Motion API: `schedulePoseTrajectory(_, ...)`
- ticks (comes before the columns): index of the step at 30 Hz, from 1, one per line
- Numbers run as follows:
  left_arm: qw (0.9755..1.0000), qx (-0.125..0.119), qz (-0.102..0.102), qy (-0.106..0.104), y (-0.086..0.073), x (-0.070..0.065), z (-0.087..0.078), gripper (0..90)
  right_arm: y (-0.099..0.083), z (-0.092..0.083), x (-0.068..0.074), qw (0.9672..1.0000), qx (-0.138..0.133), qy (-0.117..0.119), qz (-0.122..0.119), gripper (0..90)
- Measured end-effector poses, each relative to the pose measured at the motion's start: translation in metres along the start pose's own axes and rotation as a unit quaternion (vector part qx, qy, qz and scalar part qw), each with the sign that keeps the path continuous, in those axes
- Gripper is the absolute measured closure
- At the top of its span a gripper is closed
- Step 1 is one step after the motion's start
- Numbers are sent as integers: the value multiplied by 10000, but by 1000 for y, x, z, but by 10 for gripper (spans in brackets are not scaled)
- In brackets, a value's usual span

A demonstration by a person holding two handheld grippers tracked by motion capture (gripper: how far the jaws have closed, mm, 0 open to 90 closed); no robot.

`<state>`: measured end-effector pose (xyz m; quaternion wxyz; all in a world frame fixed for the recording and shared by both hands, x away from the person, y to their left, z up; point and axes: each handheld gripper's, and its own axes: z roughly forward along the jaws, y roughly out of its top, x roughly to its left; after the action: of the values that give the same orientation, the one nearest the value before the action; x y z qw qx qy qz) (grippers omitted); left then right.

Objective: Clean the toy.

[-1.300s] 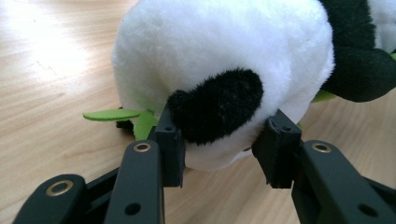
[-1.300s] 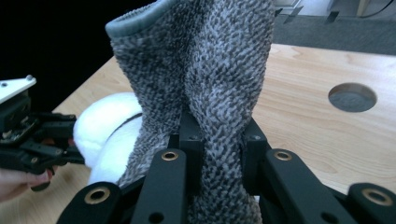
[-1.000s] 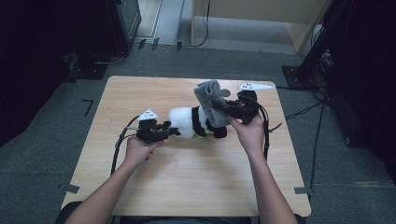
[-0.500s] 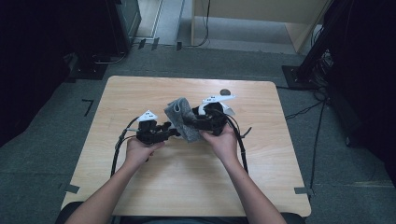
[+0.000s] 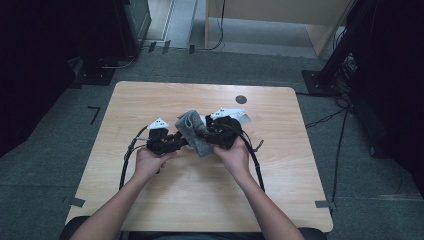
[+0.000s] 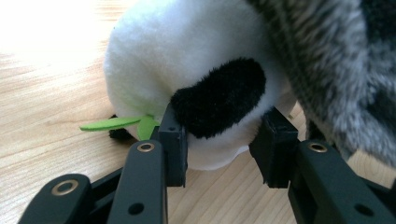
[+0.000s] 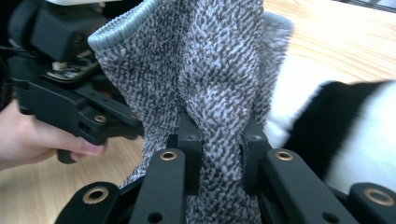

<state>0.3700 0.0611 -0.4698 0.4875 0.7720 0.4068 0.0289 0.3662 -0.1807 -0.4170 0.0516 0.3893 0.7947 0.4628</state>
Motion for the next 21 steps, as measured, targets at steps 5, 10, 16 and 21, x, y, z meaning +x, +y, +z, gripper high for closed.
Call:
schedulePoseTrajectory(5,10000,52,12,-22,2,0,0,624,-3,-16,-19,9998,1,-74,209,773)
schedulePoseTrajectory(10,10000,61,7,-58,4,1,1,634,-4,-32,-30,9995,-56,-114,292,775)
schedulePoseTrajectory(16,9999,64,-36,-82,5,3,1,640,-4,-50,-41,9988,-160,-208,415,776)
schedulePoseTrajectory(21,9999,67,-77,-106,6,5,0,642,-5,-67,-53,9975,-278,-340,547,775)
